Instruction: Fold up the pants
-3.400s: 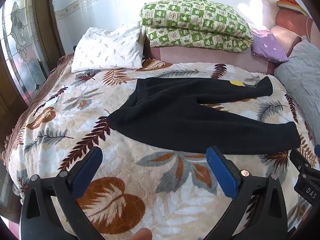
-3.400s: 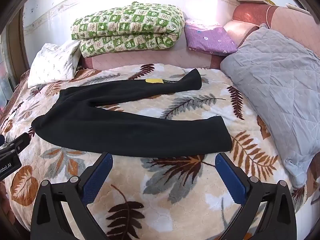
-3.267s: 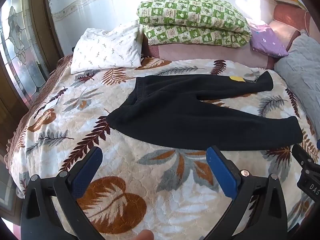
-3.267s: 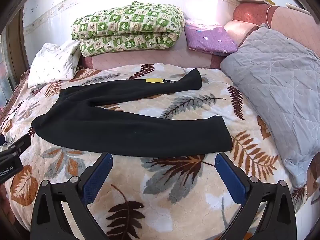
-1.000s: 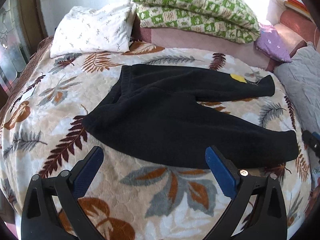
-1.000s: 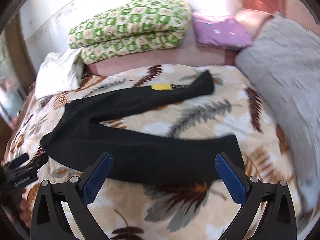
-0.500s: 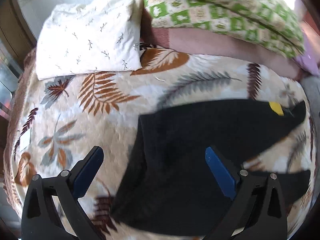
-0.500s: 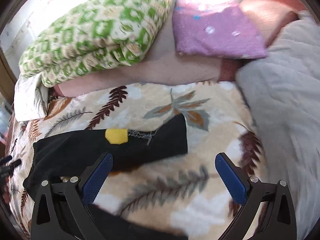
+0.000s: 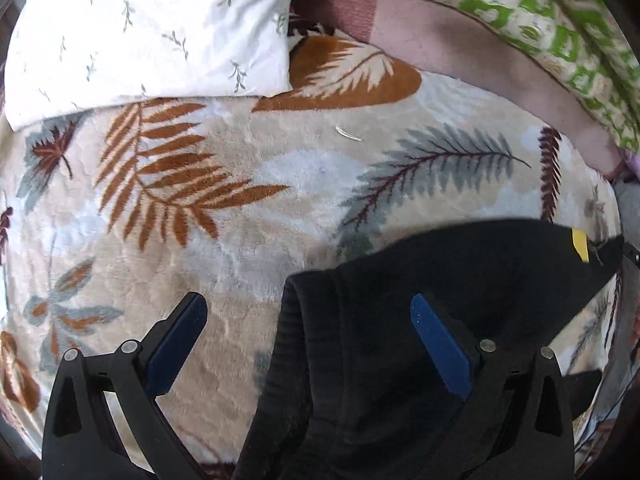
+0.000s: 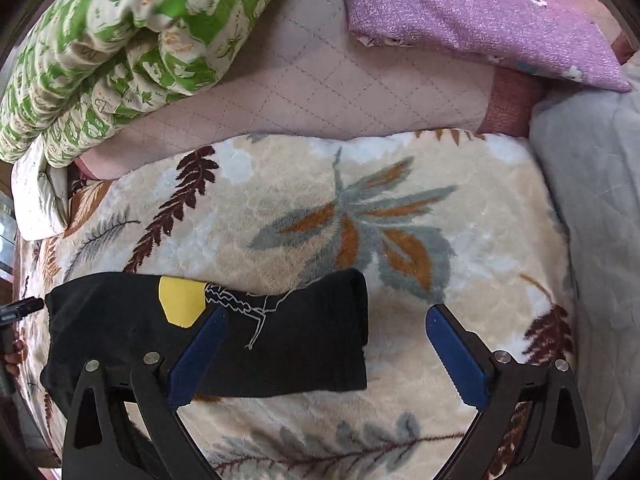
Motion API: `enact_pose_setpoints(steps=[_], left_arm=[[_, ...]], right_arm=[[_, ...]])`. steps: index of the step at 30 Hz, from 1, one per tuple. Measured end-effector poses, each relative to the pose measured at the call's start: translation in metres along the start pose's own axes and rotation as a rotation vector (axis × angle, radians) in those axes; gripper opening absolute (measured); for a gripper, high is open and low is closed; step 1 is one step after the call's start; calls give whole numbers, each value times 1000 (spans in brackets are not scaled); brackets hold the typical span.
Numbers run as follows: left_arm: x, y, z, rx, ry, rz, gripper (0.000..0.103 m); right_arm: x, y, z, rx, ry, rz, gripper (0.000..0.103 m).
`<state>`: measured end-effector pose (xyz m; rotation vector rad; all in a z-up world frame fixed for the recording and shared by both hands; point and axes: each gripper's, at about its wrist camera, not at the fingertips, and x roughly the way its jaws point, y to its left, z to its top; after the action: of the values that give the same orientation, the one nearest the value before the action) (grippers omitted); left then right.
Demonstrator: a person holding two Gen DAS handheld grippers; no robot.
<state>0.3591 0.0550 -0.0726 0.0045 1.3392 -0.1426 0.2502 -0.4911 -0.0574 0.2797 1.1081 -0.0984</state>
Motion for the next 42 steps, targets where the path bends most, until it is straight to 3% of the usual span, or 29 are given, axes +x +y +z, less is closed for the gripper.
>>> enact_pose_setpoints(steps=[3, 6, 7, 9, 11, 17, 20, 22, 24, 25, 33, 35, 38, 40, 42], left_arm=[[11, 2, 4, -31, 23, -67, 103], [17, 1, 6, -45, 6, -55, 100], [17, 1, 7, -50, -6, -42, 95], [20, 0, 7, -50, 1, -77, 64], [21, -3, 6, -46, 13, -96, 52], [7, -10, 7, -34, -21, -113, 52], [11, -8, 10, -44, -1, -108, 52], [13, -9, 8, -42, -3, -82, 51], [17, -8, 8, -45, -7, -72, 37], [17, -8, 8, -60, -10, -63, 35], [-9, -13, 8, -96, -90, -77, 27], [-23, -11, 4, -102, -101, -88, 27], [-32, -15, -1, -102, -107, -96, 27], [-36, -21, -4, -78, -113, -86, 27], [-37, -27, -2, -71, -112, -86, 27]], right_arm=[[3, -3, 3, 19, 0, 22, 99], [7, -5, 5, 21, 5, 34, 99], [9, -5, 5, 19, 6, 33, 99], [10, -6, 6, 14, 8, 35, 99], [10, -8, 7, 10, 9, 46, 99], [12, -11, 14, -21, 38, 69, 93], [19, -13, 14, -22, 69, 92, 74], [25, -13, 14, -14, 89, 119, 40], [34, -12, 12, -8, 132, 127, 21], [37, -10, 12, -17, 143, 115, 18], [-4, -4, 6, -97, 19, 127, 17], [-12, 1, 2, -135, 15, 91, 17], [-8, 1, -9, -142, 71, 47, 17], [-1, -4, -18, -121, 136, 54, 27], [6, -10, -26, -96, 194, 63, 27]])
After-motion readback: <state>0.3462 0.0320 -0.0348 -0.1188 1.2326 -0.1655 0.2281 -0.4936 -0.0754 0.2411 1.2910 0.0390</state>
